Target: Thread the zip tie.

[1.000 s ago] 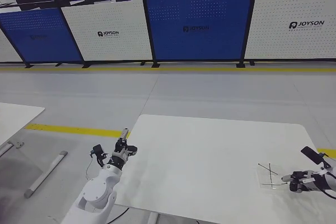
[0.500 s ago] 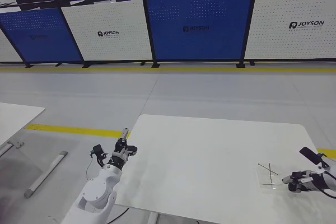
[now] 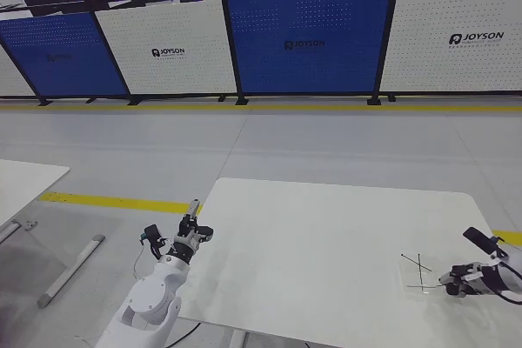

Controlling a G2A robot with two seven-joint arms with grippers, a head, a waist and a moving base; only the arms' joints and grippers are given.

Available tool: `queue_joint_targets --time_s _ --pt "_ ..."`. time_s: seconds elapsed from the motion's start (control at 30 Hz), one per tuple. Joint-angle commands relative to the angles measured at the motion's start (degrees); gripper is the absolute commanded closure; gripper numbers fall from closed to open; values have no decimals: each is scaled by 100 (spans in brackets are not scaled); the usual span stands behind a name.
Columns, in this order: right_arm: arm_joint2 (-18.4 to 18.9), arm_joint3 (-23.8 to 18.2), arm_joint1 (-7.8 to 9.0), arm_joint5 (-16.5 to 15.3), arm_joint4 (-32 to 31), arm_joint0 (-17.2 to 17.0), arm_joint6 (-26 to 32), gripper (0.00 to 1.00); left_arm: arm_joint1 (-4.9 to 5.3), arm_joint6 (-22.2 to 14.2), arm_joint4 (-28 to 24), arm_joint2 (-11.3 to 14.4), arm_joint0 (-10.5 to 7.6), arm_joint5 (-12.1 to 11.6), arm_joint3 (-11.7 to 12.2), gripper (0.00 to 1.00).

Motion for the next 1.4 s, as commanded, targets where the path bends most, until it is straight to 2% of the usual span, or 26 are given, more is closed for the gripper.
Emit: queue_joint_targets --time_s 0.0,0.17,0.37,0.47,0.6,0.73,0.83,1.37 --pt "-20 20 1 -3 8 19 0 93 0 0 0 0 0 0 0 0" --pt "-62 59 8 -29 48 59 0 100 0 0 0 0 0 0 0 0" --pt "-48 25 34 -83 97 63 0 100 0 0 0 0 0 0 0 0" --pt "90 -62 69 -180 212 -20 -56 100 0 0 0 0 0 0 0 0" --pt "457 -241 145 -401 538 -295 -248 100 0 0 0 0 0 0 0 0" --pt "1008 -503 245 -688 1044 -771 -524 100 0 0 0 0 0 0 0 0" --pt "1350 -649 311 -971 1396 -1105 -451 100 0 0 0 0 0 0 0 0" --pt "1328 -691 302 -1016 1399 -1141 -563 100 0 0 0 0 0 0 0 0"
